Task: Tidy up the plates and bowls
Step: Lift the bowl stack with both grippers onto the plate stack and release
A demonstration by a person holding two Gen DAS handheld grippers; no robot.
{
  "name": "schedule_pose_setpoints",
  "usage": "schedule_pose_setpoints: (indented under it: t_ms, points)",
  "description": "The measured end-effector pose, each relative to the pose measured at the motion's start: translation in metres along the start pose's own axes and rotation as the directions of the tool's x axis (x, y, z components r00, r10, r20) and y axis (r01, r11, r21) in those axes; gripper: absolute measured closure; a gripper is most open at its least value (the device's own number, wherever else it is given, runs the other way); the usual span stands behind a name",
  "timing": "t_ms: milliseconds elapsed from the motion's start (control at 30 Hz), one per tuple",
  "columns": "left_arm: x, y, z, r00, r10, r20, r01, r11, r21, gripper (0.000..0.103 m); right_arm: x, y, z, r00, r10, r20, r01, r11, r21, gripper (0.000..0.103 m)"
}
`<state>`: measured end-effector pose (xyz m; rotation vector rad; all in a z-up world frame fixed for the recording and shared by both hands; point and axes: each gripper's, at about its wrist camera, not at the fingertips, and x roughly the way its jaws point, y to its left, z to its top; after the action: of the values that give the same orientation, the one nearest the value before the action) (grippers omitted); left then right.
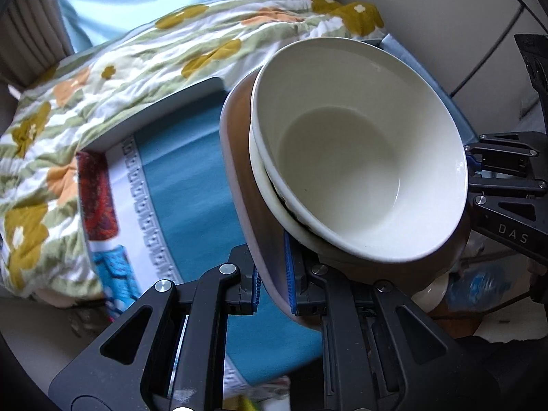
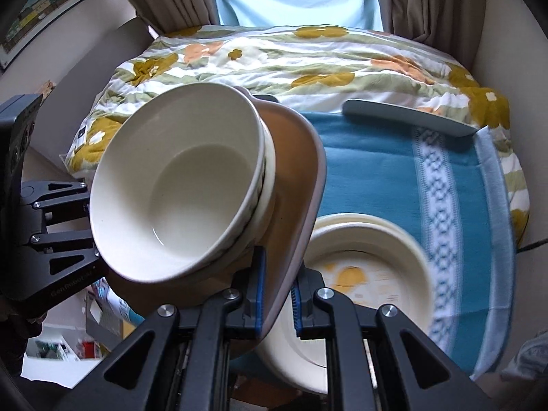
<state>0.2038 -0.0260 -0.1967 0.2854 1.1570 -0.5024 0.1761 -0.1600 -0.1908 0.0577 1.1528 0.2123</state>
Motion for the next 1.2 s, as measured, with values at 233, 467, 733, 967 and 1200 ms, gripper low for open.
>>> schedule_pose_setpoints:
  t_ms: [233, 467, 733, 967, 1200]
  points:
    - [0.011, -0.072, 0.002, 1.000, 0.014, -0.009, -0.015, 0.993, -0.120, 0.093, -0.018, -0.056, -0.017, 0.999, 0.025, -0.041, -0.029, 0.994, -0.105, 0.091]
    - [0.042, -0.119, -0.002, 0.998, 0.018, -0.054, -0.028, 0.981, -0.193, 0.093, -0.009, -0.105, -0.037, 0.994, 0.046, -0.097, -0.060, 0.987, -0.149, 0.091]
    - [0.070, -0.128, -0.015, 0.994, 0.024, -0.103, -0.046, 0.975, -0.217, 0.093, 0.014, -0.118, -0.052, 0.989, 0.070, -0.133, -0.089, 0.986, -0.144, 0.091]
    - [0.081, -0.128, -0.023, 0.995, 0.012, -0.100, -0.034, 0.974, -0.225, 0.093, 0.022, -0.121, -0.059, 0.989, 0.071, -0.133, -0.090, 0.986, -0.138, 0.091]
    - [0.080, -0.130, -0.023, 0.997, 0.029, -0.076, -0.043, 0.981, -0.191, 0.093, 0.024, -0.122, -0.063, 0.990, 0.065, -0.126, -0.081, 0.988, -0.130, 0.091]
